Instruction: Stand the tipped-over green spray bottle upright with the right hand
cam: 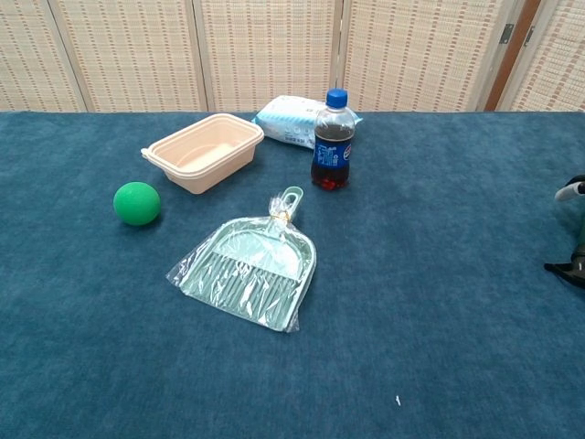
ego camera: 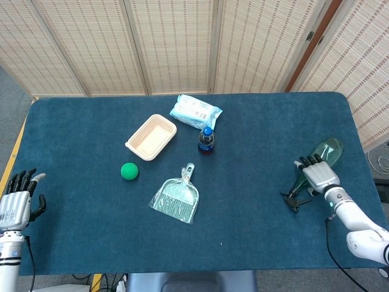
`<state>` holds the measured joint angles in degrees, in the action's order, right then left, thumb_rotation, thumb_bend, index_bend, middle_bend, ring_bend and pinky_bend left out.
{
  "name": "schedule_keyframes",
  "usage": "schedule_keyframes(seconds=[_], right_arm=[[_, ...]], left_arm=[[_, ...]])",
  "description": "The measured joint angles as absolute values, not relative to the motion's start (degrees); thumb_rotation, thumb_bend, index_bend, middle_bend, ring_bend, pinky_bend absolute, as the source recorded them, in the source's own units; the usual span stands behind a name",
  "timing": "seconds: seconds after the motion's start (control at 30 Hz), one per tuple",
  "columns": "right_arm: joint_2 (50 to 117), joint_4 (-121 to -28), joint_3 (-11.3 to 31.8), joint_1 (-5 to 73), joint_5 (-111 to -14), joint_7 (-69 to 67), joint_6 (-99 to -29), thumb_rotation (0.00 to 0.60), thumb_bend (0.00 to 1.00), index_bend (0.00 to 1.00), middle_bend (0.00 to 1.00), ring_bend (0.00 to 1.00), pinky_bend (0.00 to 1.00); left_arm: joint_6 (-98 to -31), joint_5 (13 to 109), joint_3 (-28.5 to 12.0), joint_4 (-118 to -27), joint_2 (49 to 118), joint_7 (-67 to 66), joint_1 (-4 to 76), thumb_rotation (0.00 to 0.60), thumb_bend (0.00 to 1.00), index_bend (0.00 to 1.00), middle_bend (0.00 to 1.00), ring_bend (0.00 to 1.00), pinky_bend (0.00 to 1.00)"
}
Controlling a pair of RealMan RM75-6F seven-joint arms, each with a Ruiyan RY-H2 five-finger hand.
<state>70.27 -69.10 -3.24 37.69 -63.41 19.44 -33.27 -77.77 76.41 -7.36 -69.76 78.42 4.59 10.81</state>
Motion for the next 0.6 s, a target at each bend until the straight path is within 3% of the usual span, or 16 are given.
schedule_keyframes(seconds=[0.6], right_arm=[[71.33, -68.45, -3.26, 37.7, -64.21, 19.98, -34.58, 0.6, 0.29, 0.0, 0.23, 0.12, 0.21]], left_arm=[[-77.83, 76.57, -7.17, -67.93, 79.1, 6.33, 10.16, 0.6, 0.61, 0.19, 0.1, 0.03, 0.02]])
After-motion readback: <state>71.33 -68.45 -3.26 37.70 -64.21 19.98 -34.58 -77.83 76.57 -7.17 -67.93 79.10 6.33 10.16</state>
